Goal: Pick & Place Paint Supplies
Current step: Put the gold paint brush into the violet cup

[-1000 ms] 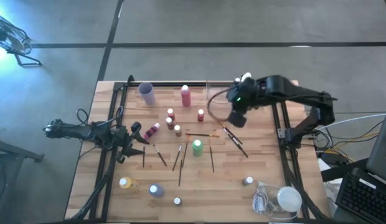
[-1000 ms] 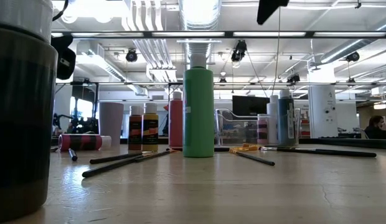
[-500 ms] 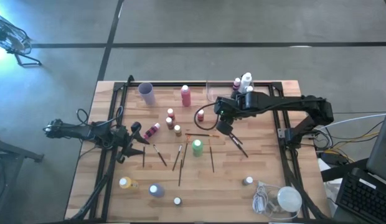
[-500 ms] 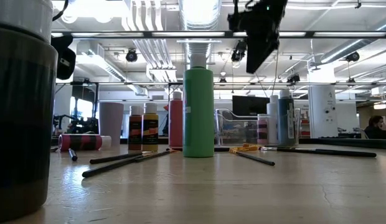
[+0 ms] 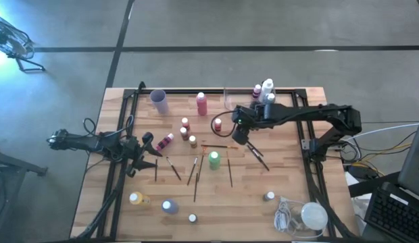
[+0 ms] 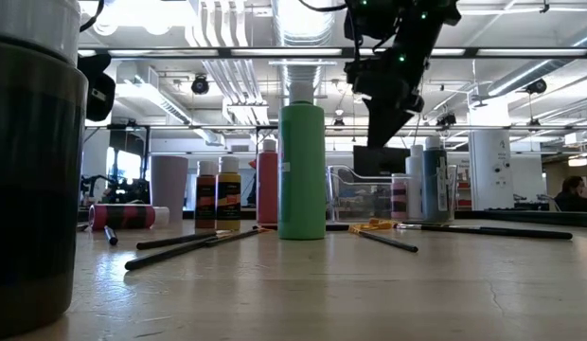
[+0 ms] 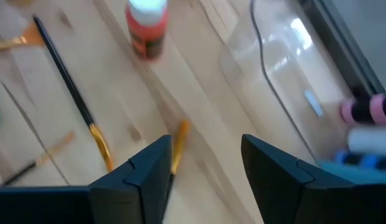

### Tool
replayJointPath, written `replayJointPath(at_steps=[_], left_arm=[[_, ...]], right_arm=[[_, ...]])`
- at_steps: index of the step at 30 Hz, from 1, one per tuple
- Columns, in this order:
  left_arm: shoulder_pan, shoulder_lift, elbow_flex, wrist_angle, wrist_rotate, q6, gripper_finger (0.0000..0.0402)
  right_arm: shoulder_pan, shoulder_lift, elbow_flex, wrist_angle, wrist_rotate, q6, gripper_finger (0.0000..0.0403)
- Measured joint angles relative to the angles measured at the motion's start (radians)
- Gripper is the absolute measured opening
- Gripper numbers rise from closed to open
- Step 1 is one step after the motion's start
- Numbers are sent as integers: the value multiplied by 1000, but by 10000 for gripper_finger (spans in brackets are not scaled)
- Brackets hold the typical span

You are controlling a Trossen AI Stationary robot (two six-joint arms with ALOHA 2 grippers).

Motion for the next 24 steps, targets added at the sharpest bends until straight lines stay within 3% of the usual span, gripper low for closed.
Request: replayJointPath(at_steps=[6, 10, 14, 24], left_arm=[[0, 0, 0, 0, 0, 0, 216], [0, 0, 0, 0, 0, 0, 216], [0, 0, 0, 0, 0, 0, 216], [0, 0, 0, 0, 0, 0, 216]], right_arm=[[0, 0, -5, 33, -1, -28, 173], [0, 0, -11, 35, -74, -32, 164], [-10, 13, -27, 44, -81, -19, 160], [-50, 125, -33, 49, -80, 17, 190]])
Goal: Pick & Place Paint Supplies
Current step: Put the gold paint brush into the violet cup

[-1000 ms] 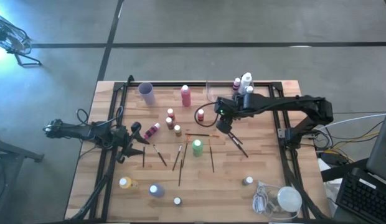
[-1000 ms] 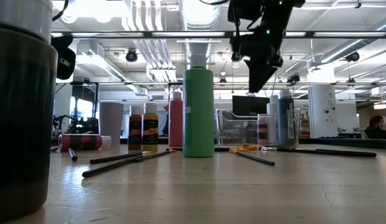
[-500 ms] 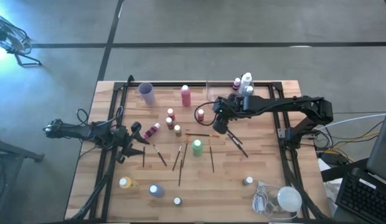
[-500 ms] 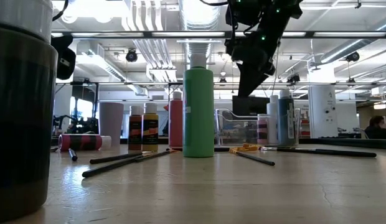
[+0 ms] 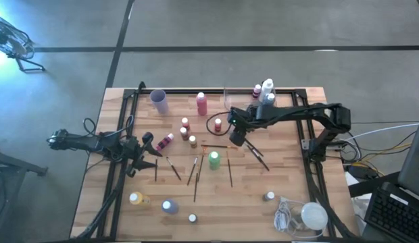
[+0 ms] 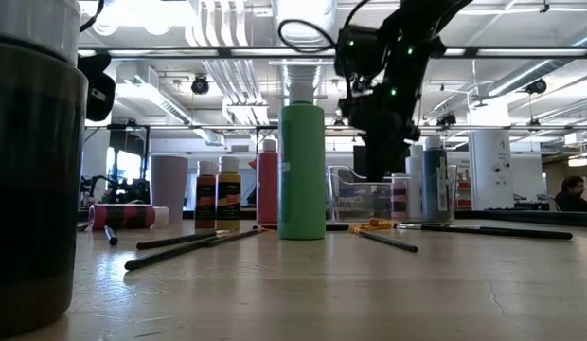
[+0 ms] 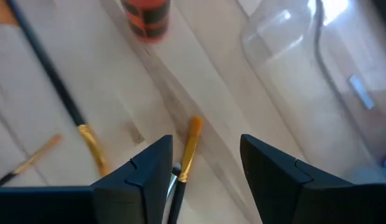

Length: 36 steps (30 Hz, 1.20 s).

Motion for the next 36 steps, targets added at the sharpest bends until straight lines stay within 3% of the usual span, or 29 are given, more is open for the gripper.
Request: replayJointPath(at_steps=[9, 18, 29, 36], left_arm=[[0, 0, 0, 0, 0, 0, 216], [0, 0, 0, 0, 0, 0, 216], [0, 0, 0, 0, 0, 0, 216], [0, 0, 0, 0, 0, 0, 216]], right_arm=[[-5, 98, 1, 20, 0, 1, 206], [-19, 164, 0, 66, 3, 1, 189], [-29, 183, -1, 72, -8, 0, 171], [-28, 212, 2, 74, -18, -5, 185]])
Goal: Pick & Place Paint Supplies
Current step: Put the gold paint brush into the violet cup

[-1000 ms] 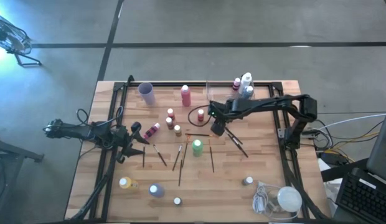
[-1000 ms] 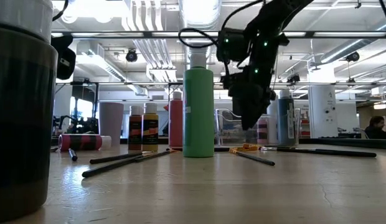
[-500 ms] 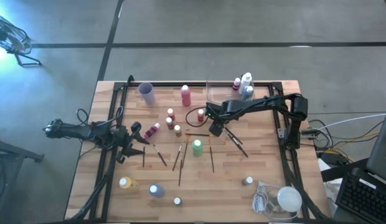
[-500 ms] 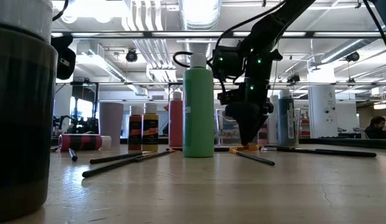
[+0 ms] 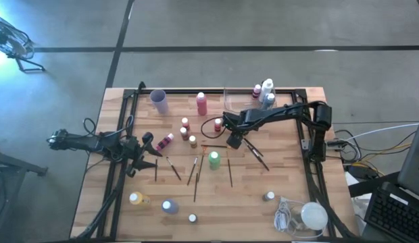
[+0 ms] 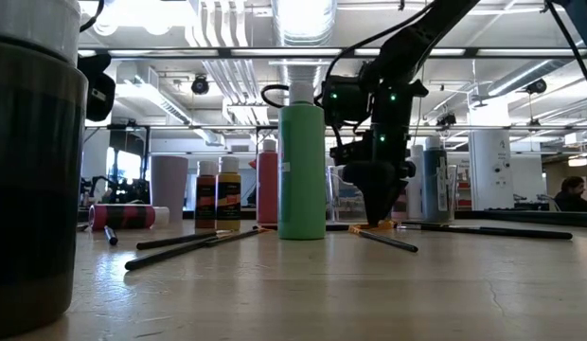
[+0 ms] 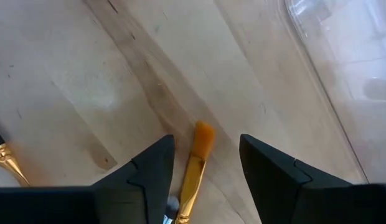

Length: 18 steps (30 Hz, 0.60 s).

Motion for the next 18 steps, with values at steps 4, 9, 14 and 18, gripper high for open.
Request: replayJointPath(at_steps=[4, 9, 14, 18], left_arm=[[0, 0, 0, 0, 0, 0, 216], [0, 0, 0, 0, 0, 0, 216], [0, 0, 0, 0, 0, 0, 216], [0, 0, 0, 0, 0, 0, 216]], right_arm=[[1, 4, 0, 0, 4, -2, 186], [1, -12, -3, 3, -3, -5, 150], [0, -15, -3, 4, -39, -19, 82], [1, -15, -3, 3, -81, -36, 21]])
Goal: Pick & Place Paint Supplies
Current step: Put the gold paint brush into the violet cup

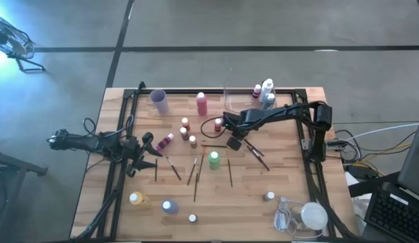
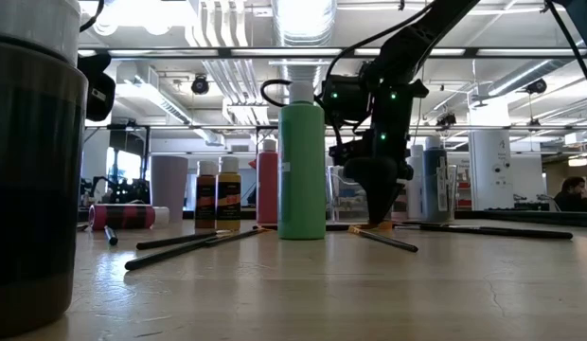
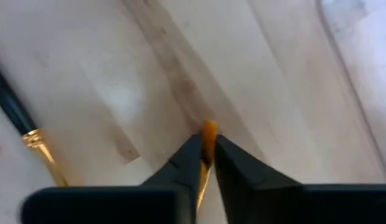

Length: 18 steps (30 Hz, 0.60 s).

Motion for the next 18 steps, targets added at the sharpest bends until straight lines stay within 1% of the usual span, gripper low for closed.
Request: replayJointPath(at_steps=[3, 9, 14, 18], left_arm=[[0, 0, 0, 0, 0, 0, 216], [0, 0, 0, 0, 0, 0, 216], [0, 0, 0, 0, 0, 0, 216], [0, 0, 0, 0, 0, 0, 216]], right_arm=[[1, -7, -1, -9, -22, -7, 14], [2, -58, -1, -18, -23, -15, 10], [4, -149, -1, -40, -12, -14, 9], [22, -256, -1, -52, 44, -13, 9]])
